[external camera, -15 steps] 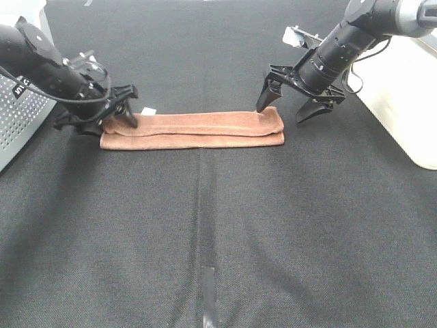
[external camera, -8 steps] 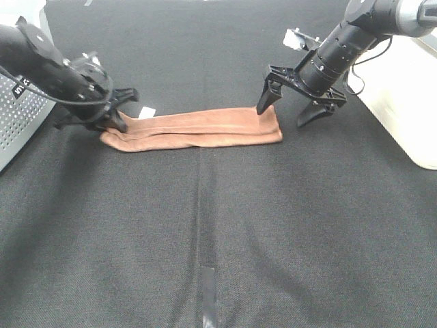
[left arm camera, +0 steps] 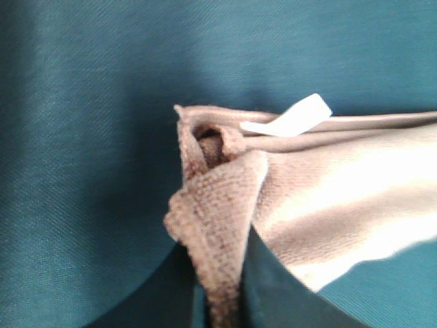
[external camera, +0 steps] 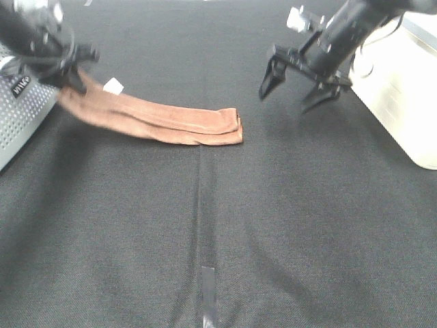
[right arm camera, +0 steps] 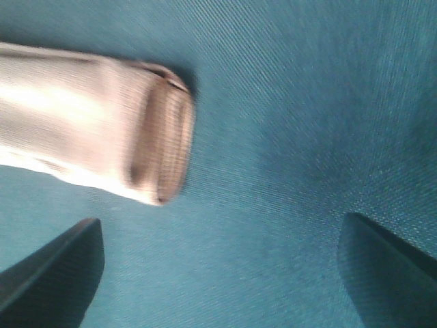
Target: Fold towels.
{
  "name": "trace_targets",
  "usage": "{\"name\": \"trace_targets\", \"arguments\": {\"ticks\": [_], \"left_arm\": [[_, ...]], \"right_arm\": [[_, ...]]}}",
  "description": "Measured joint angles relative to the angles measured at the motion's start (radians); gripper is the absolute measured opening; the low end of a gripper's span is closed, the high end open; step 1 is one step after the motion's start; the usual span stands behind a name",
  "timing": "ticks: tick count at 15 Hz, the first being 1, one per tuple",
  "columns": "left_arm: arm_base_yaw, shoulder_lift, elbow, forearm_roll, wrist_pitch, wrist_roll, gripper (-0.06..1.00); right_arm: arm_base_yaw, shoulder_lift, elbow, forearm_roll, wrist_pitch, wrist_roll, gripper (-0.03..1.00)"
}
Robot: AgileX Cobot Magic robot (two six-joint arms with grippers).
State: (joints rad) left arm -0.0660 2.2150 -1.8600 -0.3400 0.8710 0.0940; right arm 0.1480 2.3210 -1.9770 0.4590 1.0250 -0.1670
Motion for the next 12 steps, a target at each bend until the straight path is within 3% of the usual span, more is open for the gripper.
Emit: {"name": "trace_targets", "arguments": {"ticks": [4,9,10,12], "left_arm": [[-0.143,-0.004,-0.071,-0.099,0.036,-0.037,0.07],[-0.306,0.076,-0.078,-0.169,-0.138,-0.159,0.07],[-0.32,0.098,-0.078,-0.194,-0.17,-0.172,0.12],[-0.343,0.138,-0.078,-0.272,-0.226,-0.18,0.33]], "right_arm": [[0.0,-0.025,0.0,0.001,0.011,0.0,0.87],[0.0,-0.025,0.0,0.002,0.029,0.0,0.87],[0.0,-0.025,0.0,0.003,0.038,0.0,0.87],[0.0,-0.025,0.0,0.003,0.042,0.0,0.87]]}}
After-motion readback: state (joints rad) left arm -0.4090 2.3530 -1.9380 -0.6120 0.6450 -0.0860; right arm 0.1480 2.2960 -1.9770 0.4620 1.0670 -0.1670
